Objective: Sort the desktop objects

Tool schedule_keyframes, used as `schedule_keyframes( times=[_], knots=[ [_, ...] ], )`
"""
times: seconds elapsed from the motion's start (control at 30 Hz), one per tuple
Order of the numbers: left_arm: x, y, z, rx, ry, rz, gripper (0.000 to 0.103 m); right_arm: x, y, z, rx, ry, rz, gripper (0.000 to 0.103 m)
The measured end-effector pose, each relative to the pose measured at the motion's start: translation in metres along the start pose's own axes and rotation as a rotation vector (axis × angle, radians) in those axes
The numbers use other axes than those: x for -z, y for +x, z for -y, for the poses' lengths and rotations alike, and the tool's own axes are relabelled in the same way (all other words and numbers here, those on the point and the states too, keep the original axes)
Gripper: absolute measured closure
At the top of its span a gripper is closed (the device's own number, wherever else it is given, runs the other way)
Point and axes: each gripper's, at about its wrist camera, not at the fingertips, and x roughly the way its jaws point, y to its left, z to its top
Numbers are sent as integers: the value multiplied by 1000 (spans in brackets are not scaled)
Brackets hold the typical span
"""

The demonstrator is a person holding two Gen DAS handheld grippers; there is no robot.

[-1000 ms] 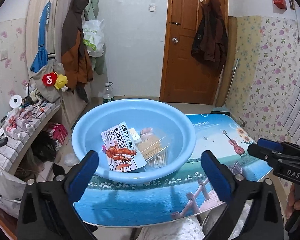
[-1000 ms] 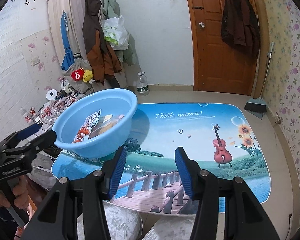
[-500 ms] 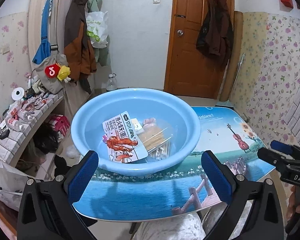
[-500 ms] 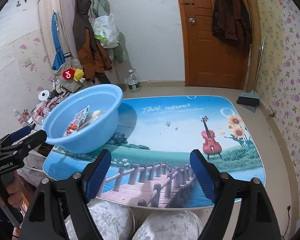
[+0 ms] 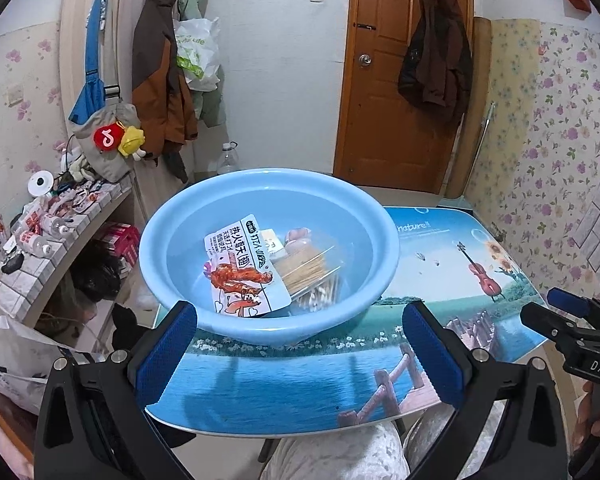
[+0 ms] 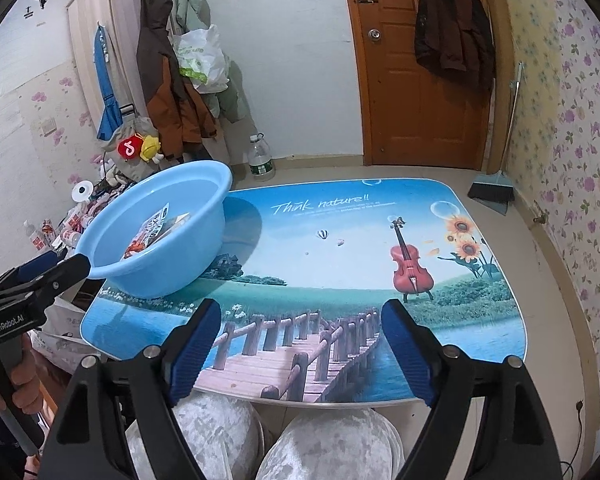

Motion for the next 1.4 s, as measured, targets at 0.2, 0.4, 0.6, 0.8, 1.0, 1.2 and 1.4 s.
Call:
schedule_keyframes(
  times=[0.2, 0.4, 0.6, 0.8, 1.0, 1.2, 1.4],
  knots=[
    [0, 0, 1, 3, 3, -4, 0, -1, 0, -1, 0, 1, 0, 19],
    [-2, -3, 4, 4, 12, 2, 0, -2, -1, -2, 2, -1, 4, 19],
    [0, -1, 10, 13, 13, -23, 0, -2, -5, -3, 3, -2, 14, 19],
    [-2, -4, 21, 25, 21, -37, 0, -2, -9, -7, -7, 15, 17, 19],
    [-9, -12, 37, 50, 47, -25, 0, -6, -19, -13, -7, -5, 38, 19],
    [-13, -13, 40, 50, 45, -24, 0, -7, -21, -8, 5, 6, 38, 19],
    [-13, -14, 40, 52, 48, -24, 0, -7, -22, -6, 4, 4, 37, 19]
  ],
)
